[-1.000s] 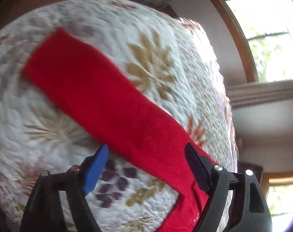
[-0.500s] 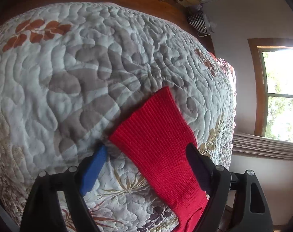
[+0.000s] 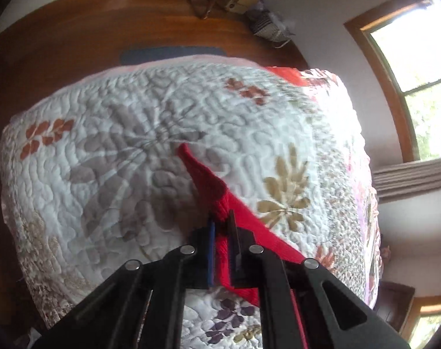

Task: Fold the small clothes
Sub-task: 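Move the left tool to the other sleeve cuff and grasp it, then lift the sleeve with the left tool and fold it across the sweater body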

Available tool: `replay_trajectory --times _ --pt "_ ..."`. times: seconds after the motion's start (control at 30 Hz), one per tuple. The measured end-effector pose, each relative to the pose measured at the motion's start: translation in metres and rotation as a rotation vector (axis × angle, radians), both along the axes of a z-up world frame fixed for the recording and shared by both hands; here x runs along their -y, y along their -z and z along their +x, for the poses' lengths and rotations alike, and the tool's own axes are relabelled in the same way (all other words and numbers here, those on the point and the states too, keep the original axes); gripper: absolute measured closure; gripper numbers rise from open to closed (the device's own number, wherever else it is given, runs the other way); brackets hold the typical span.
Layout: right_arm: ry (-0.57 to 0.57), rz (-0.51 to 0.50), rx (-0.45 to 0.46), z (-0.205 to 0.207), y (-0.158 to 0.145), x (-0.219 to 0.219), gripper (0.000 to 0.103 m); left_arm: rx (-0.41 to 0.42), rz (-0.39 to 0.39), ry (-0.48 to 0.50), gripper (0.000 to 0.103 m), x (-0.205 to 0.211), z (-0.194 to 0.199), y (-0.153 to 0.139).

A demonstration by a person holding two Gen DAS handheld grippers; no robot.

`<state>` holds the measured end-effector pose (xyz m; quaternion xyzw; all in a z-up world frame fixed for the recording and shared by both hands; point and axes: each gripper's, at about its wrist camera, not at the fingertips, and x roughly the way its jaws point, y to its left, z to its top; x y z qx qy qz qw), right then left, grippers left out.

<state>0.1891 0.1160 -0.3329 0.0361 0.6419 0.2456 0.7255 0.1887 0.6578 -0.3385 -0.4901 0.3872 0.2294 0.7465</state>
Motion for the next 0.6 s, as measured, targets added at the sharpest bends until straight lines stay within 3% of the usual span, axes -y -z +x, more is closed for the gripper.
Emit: replay_trajectory --times 0.2,0.33,0.47,0.6 --pt "0.069 0.019 0.027 0.005 -0.01 0.034 0.045 0.188 0.157 0.218 0.097 0.08 0.054 -0.093" --pt "0.133 0.028 0.036 0.01 -0.014 0.06 0.041 0.259 0.194 0.367 0.097 0.149 0.084 -0.126" --pt "0.224 0.052 0.023 0.016 -0.015 0.097 0.038 0.281 0.223 0.511 0.097 0.221 0.113 -0.139" --pt "0.295 0.054 0.026 0.021 -0.014 0.131 0.038 0.268 0.228 0.657 0.097 0.293 0.145 -0.13"
